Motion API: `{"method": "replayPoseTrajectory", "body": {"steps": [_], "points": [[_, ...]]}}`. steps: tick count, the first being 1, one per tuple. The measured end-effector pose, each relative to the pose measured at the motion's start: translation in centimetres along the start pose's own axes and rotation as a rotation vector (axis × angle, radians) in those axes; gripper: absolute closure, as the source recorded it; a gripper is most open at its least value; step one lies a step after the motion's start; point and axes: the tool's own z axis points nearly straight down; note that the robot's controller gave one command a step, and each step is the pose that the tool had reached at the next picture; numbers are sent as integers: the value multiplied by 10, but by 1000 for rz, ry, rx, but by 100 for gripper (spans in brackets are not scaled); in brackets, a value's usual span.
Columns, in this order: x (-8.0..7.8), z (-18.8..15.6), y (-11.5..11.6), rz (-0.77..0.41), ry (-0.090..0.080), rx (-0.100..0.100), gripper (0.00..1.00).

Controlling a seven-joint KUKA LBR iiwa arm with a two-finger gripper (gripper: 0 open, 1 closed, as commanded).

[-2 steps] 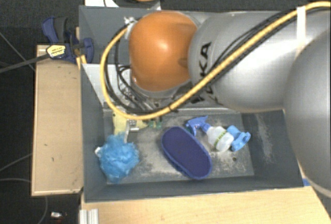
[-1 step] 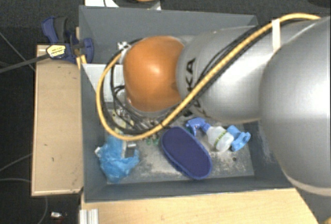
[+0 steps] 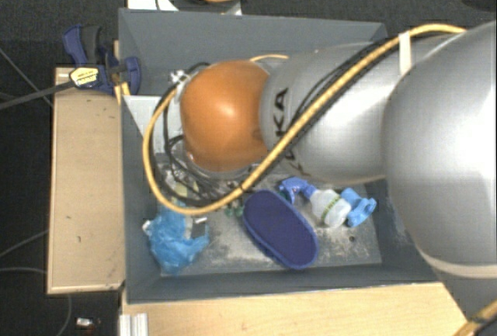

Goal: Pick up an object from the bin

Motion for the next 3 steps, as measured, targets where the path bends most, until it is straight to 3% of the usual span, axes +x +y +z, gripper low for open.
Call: {"method": "replayPoseTrajectory", "body": {"steps": [1, 2, 3], "points": [[4, -5, 1, -141, 3, -2, 0], [-3, -2, 1, -377, -6, -1, 0], [1, 22, -6, -483, -2, -2, 0]]}}
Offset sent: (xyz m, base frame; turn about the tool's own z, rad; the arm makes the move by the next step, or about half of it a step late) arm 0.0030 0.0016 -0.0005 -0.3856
